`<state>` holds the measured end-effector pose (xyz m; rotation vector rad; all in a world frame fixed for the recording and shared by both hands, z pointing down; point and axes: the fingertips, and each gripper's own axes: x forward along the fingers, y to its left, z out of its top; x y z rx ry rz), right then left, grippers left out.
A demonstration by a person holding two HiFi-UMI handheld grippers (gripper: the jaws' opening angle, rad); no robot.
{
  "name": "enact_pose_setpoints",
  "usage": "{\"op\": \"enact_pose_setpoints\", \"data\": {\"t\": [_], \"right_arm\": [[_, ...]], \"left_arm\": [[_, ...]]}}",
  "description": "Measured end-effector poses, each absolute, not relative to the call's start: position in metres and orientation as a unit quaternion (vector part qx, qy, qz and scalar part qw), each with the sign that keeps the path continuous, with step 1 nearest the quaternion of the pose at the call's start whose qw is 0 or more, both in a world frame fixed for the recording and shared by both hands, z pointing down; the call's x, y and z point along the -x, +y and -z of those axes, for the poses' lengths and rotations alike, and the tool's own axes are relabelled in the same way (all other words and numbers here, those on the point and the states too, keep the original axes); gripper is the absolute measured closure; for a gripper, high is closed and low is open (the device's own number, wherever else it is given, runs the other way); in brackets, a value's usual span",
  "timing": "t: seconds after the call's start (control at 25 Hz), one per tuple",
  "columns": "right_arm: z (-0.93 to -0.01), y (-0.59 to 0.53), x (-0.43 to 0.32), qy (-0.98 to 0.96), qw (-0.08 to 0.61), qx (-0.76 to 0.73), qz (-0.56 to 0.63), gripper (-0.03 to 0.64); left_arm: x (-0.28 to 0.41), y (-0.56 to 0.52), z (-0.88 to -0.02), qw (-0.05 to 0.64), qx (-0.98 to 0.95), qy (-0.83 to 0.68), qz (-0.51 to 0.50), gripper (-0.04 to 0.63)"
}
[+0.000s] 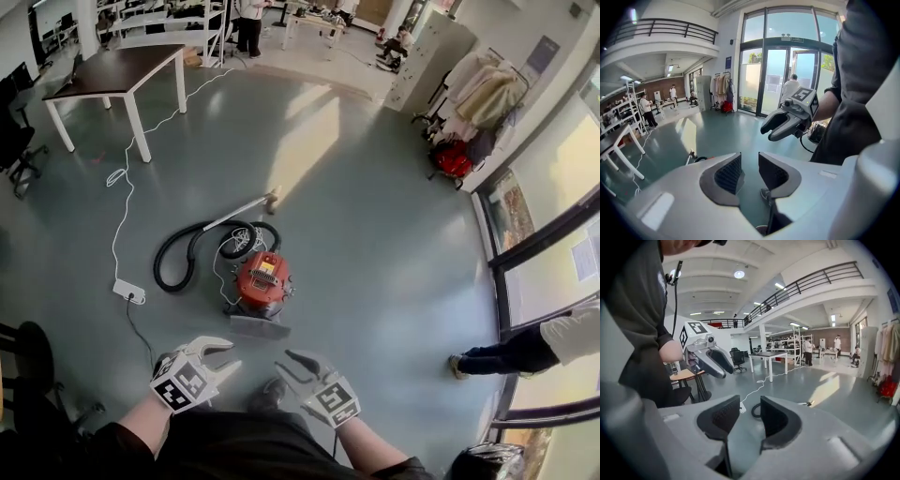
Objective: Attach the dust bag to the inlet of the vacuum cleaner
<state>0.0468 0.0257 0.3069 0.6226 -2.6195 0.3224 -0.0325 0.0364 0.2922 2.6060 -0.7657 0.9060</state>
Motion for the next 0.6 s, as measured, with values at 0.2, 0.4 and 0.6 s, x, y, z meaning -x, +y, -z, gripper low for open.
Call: {"op": "enact_pose_setpoints", "data": {"t": [0.2,0.4,0.6], "right_arm": [[-0.283,0.061,-0.027,-0.933,0.202,-0.282,-0.094,0.486],[-0.270,0.100,0.016,-0.927,0.188,-0.310,-0.097,0.492],[-0.246,0.132,0.047,-0.932,0.170,-0.308,-0.094,0.522]], "left_arm": [[0.054,0.064,-0.278,0.122,-0.922,-0.237,-0.282,0.460],[0.079,0.104,-0.265,0.117,-0.937,-0.218,-0.246,0.466],[0.095,0.128,-0.252,0.115,-0.946,-0.211,-0.218,0.495]]}}
